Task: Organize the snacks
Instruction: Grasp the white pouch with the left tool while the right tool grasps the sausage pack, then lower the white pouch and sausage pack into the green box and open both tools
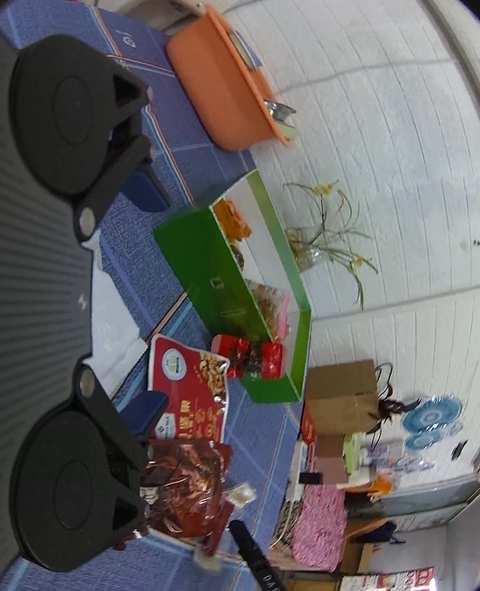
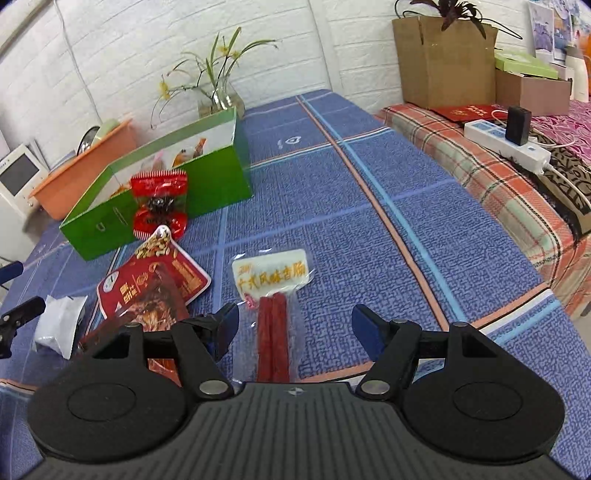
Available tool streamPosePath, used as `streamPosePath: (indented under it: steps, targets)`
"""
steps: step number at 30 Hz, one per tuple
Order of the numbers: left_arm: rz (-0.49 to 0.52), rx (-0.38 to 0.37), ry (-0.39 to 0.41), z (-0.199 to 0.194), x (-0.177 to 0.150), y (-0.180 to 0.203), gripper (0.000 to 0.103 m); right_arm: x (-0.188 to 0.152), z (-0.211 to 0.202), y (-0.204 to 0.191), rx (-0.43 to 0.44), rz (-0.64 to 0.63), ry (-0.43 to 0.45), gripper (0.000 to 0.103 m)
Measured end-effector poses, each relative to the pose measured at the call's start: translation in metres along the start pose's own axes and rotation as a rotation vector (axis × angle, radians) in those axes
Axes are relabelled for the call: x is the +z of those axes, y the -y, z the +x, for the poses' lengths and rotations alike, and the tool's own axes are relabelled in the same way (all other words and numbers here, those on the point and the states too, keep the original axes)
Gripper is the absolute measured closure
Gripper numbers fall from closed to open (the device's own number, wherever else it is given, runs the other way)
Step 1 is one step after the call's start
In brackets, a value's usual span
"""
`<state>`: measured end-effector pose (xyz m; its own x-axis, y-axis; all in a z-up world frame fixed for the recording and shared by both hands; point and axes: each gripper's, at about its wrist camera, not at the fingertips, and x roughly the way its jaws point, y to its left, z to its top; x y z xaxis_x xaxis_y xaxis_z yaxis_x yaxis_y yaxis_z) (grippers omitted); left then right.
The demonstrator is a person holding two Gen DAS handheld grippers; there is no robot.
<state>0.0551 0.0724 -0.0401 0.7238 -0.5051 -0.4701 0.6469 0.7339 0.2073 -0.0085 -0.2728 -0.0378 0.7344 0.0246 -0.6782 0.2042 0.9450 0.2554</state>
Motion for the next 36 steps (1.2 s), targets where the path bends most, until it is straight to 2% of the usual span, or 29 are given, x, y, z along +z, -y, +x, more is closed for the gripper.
streamPosePath:
  steps: [10, 13, 18, 19, 20, 21, 22, 23, 24, 27, 28, 30, 32, 36]
  targets:
    - [0.12, -0.17, -0.143, 0.039, -0.015, 0.008, 0.0, -0.004, 0.014, -0.026, -0.021, -0.146, -0.079, 0.0]
    - [0.095, -0.223, -0.163, 0.041, -0.015, 0.005, 0.0, -0.004, 0.016, -0.029, -0.045, -0.193, -0.086, 0.0]
    - [0.066, -0.24, -0.205, 0.026, -0.021, 0.006, 0.001, -0.009, 0.014, -0.024, -0.011, -0.272, -0.064, 0.0]
    - [0.063, -0.24, -0.211, 0.022, -0.023, 0.006, 0.004, -0.012, 0.013, -0.025, -0.015, -0.304, -0.055, 0.003]
    - [0.057, -0.241, -0.223, 0.018, -0.024, 0.007, 0.006, -0.014, 0.01, -0.025, -0.008, -0.325, -0.041, 0.021]
    - [0.052, -0.24, -0.237, 0.013, -0.025, 0.007, 0.008, -0.014, 0.008, -0.025, 0.013, -0.328, -0.035, 0.026]
    - [0.051, -0.235, -0.252, 0.009, -0.025, 0.009, 0.009, -0.013, 0.005, -0.025, 0.019, -0.332, -0.031, 0.03]
    - [0.052, -0.229, -0.262, 0.004, -0.026, 0.011, 0.009, -0.014, 0.003, -0.026, 0.024, -0.342, -0.021, 0.041]
    - [0.05, -0.225, -0.272, -0.001, -0.027, 0.013, 0.011, -0.013, 0.001, -0.026, 0.029, -0.342, -0.015, 0.045]
    - [0.016, -0.17, -0.288, -0.015, -0.03, 0.022, 0.018, -0.014, -0.001, -0.027, 0.042, -0.323, -0.01, 0.049]
    - [-0.017, -0.118, -0.287, -0.019, -0.031, 0.025, 0.025, -0.014, -0.002, -0.027, 0.041, -0.321, -0.001, 0.051]
    - [-0.072, 0.0, -0.291, -0.023, -0.032, 0.031, 0.031, -0.015, -0.006, -0.029, 0.045, -0.32, 0.039, 0.051]
    - [-0.155, 0.079, -0.3, -0.025, -0.032, 0.031, 0.034, -0.012, -0.013, -0.031, 0.052, -0.312, 0.09, 0.051]
    - [-0.294, 0.118, -0.275, -0.025, -0.028, 0.019, 0.039, -0.001, -0.022, -0.04, 0.102, -0.318, 0.154, 0.051]
